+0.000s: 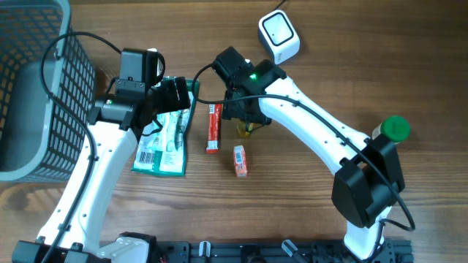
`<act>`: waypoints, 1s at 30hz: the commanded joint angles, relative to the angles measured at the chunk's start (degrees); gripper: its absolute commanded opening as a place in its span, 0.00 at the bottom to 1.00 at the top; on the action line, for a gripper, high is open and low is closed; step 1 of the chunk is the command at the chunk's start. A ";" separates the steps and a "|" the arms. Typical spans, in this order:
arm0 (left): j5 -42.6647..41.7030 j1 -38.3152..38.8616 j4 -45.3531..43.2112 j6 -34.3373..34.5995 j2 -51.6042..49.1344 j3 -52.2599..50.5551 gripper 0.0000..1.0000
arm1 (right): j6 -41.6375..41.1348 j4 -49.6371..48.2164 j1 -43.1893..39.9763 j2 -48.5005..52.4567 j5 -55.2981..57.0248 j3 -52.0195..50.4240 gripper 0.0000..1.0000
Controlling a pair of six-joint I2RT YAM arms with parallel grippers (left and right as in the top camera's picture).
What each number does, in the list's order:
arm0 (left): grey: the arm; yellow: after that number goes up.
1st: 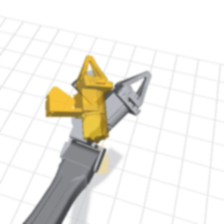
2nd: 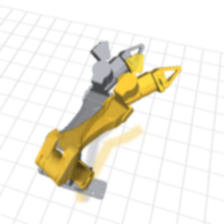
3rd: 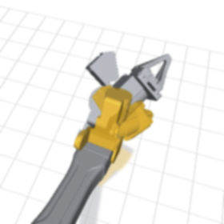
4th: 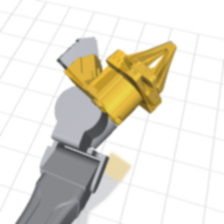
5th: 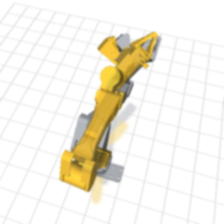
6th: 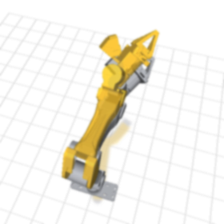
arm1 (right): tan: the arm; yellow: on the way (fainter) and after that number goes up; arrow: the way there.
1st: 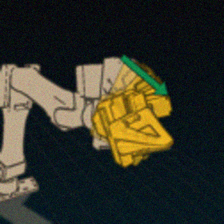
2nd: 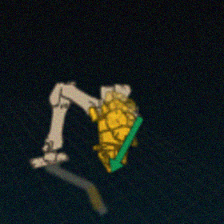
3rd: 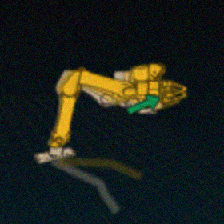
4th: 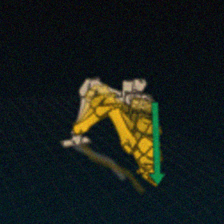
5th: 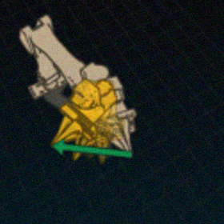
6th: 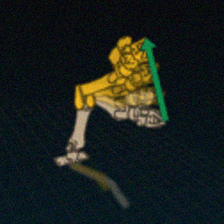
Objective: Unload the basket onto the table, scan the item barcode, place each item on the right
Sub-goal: 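Lower the right gripper around the yellow oil bottle and close on it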
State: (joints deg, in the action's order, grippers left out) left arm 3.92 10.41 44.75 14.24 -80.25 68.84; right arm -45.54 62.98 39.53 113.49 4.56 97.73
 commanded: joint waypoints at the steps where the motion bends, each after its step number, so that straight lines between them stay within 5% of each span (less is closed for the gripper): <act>1: -0.46 -0.42 -0.15 -0.09 -0.11 0.17 1.00 | -2.67 0.33 -0.02 1.42 1.36 -0.74 0.70; 30: -0.46 -0.42 -0.13 -0.09 -0.11 0.17 1.00 | -4.13 -2.84 -0.02 1.38 1.27 -2.86 0.57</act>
State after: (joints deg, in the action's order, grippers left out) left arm 3.92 10.41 44.73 14.24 -80.25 68.84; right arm -48.82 60.80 39.55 113.58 4.75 95.04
